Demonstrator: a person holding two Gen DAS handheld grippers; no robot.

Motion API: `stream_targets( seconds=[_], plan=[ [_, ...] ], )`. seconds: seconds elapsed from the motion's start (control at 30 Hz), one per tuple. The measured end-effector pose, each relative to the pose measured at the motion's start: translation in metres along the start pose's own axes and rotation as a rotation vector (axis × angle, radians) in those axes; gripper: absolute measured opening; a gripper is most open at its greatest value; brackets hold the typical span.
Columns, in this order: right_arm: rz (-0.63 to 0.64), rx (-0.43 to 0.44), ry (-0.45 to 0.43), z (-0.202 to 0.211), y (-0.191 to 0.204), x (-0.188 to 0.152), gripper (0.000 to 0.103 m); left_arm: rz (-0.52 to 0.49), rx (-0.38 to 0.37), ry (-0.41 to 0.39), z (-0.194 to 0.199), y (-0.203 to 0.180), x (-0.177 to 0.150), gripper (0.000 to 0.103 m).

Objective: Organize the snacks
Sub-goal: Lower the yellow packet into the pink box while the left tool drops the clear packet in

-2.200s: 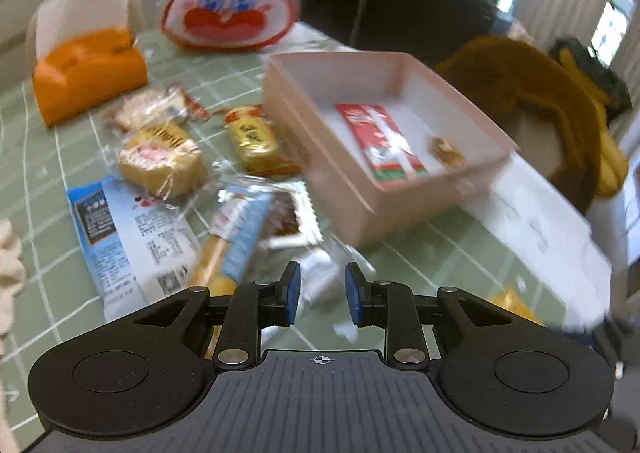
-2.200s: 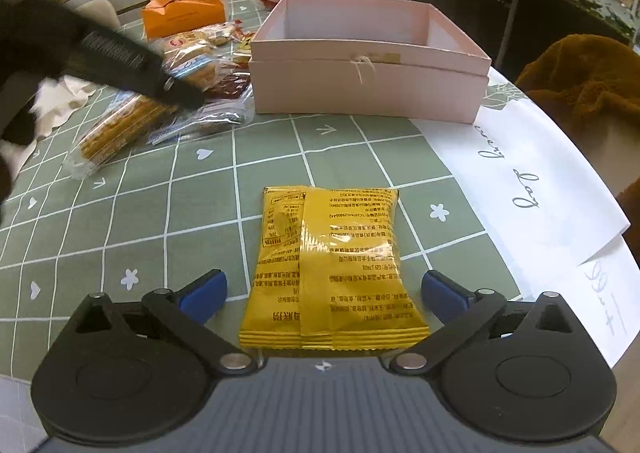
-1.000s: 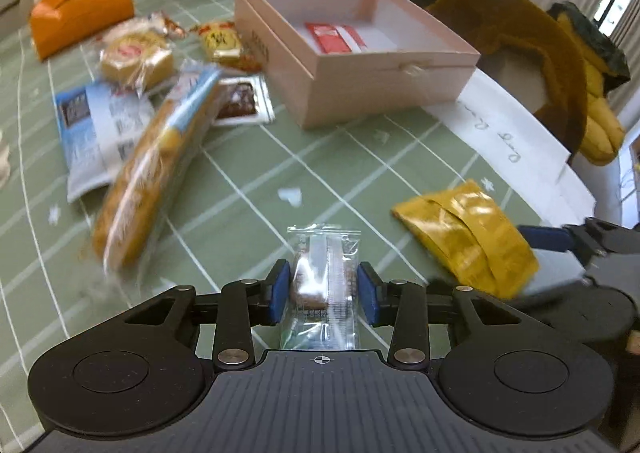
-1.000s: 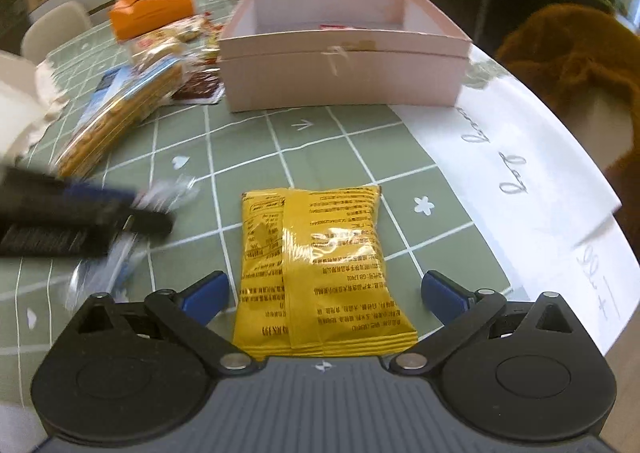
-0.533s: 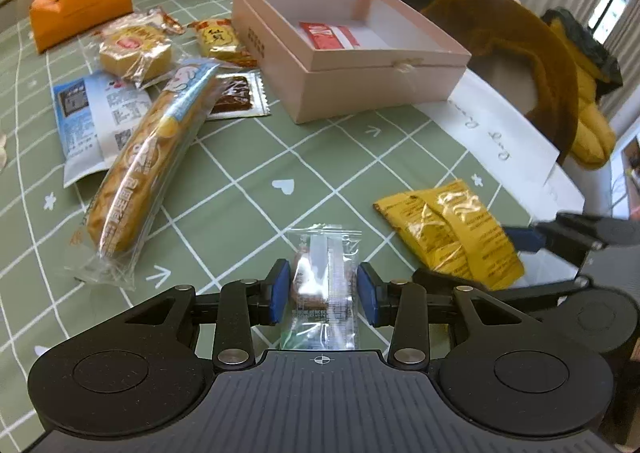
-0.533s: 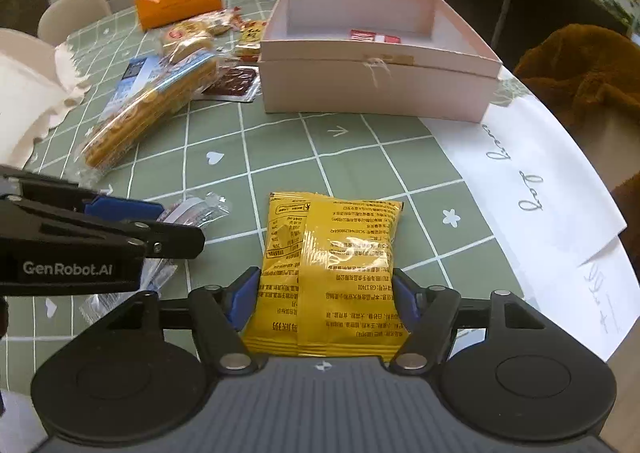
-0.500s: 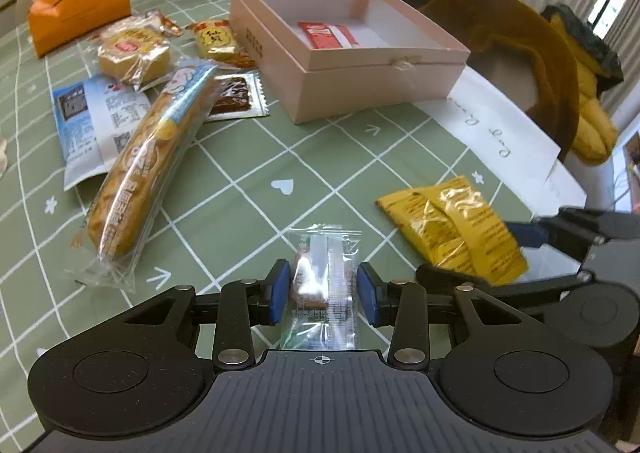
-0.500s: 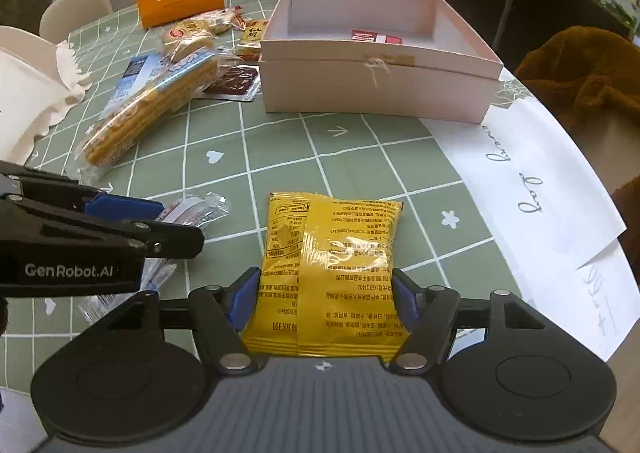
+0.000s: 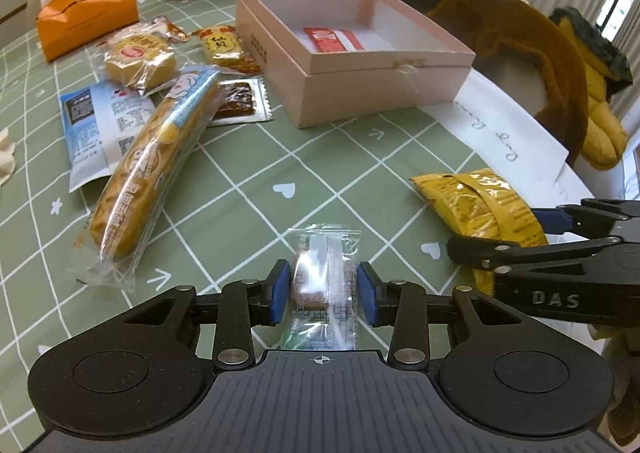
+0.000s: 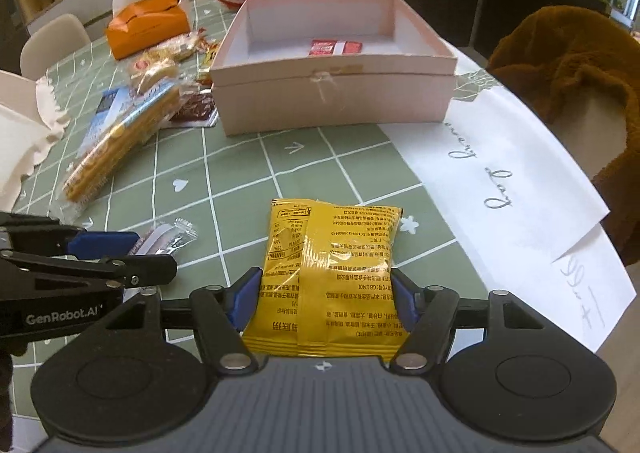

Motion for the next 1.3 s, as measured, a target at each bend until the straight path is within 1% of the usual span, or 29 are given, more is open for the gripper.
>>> stream_targets(
  seconds=[0.13, 0.27, 0.37, 0.43, 0.5, 0.57, 0.63, 0.7, 0.8, 0.87, 0.9, 0.93, 0.97, 1.0, 1.03, 1.07, 1.13, 1.2, 1.27, 1.3],
  plan=[
    [0.005, -0.003, -0.021, 0.010, -0.002, 0.007, 0.067, 0.074, -0.058, -0.030, 0.005, 0.002, -0.004, 0.041],
    [0.014, 0.020, -0.059, 0.026, -0.004, 0.018, 0.067, 0.077, -0.036, -0.055, 0.014, 0.001, 0.003, 0.041],
    [0.005, 0.049, -0.077, 0.036, -0.007, 0.030, 0.066, 0.068, -0.023, -0.097, 0.026, -0.003, 0.028, 0.041],
    [0.007, 0.066, -0.105, 0.045, -0.009, 0.047, 0.066, 0.047, -0.008, -0.136, 0.036, -0.005, 0.054, 0.041],
    [0.026, 0.083, -0.154, 0.057, -0.008, 0.077, 0.066, 0.035, 0.001, -0.172, 0.045, -0.006, 0.086, 0.041],
    [0.052, 0.097, -0.199, 0.068, -0.008, 0.111, 0.066, 0.024, -0.006, -0.209, 0.051, -0.006, 0.120, 0.041],
    [0.076, 0.110, -0.242, 0.075, -0.008, 0.153, 0.066, 0.017, -0.008, -0.246, 0.055, -0.004, 0.152, 0.041],
    [0.080, 0.128, -0.268, 0.076, -0.010, 0.195, 0.066, 0.039, -0.026, -0.287, 0.056, 0.003, 0.187, 0.041],
    [0.051, 0.155, -0.275, 0.061, -0.018, 0.242, 0.066, 0.076, -0.030, -0.308, 0.042, 0.013, 0.225, 0.041],
    [0.026, 0.171, -0.253, 0.041, -0.023, 0.262, 0.066, 0.099, -0.034, -0.307, 0.026, 0.022, 0.241, 0.041],
    [0.019, 0.178, -0.238, 0.031, -0.025, 0.269, 0.066, 0.131, -0.063, -0.295, 0.014, 0.028, 0.248, 0.042],
    [0.014, 0.188, -0.219, 0.016, -0.026, 0.275, 0.067, 0.176, -0.107, -0.271, -0.002, 0.034, 0.251, 0.043],
    [0.013, 0.207, -0.199, 0.003, -0.026, 0.276, 0.068, 0.233, -0.152, -0.232, -0.021, 0.040, 0.253, 0.042],
    [0.014, 0.219, -0.162, -0.015, -0.027, 0.279, 0.068, 0.275, -0.169, -0.195, -0.039, 0.046, 0.252, 0.043],
    [0.011, 0.197, -0.129, -0.032, -0.029, 0.277, 0.069, 0.294, -0.165, -0.165, -0.052, 0.052, 0.247, 0.042],
    [0.005, 0.188, -0.097, -0.046, -0.032, 0.277, 0.070, 0.304, -0.145, -0.145, -0.060, 0.057, 0.243, 0.042],
    [-0.020, 0.190, -0.060, -0.063, -0.038, 0.273, 0.070, 0.322, -0.117, -0.154, -0.058, 0.068, 0.236, 0.042],
    [-0.027, 0.189, -0.054, -0.071, -0.044, 0.268, 0.075, 0.339, -0.087, -0.160, -0.048, 0.082, 0.226, 0.042],
    [-0.037, 0.162, -0.045, -0.077, -0.047, 0.265, 0.075, 0.338, -0.040, -0.160, -0.036, 0.098, 0.215, 0.042],
    [-0.045, 0.150, -0.036, -0.079, -0.048, 0.264, 0.075, 0.331, -0.004, -0.164, -0.027, 0.106, 0.206, 0.042]
  ],
)
Point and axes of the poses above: each gripper's, at about its wrist camera, not at the fingertips, and z roughly against the way its jaws point, y to its left, x to its top, the point moved 8 cm from there along -z, roughly the way its jaws point, and after that the axes turned 9 degrees about -z, right-handed, at the moved point
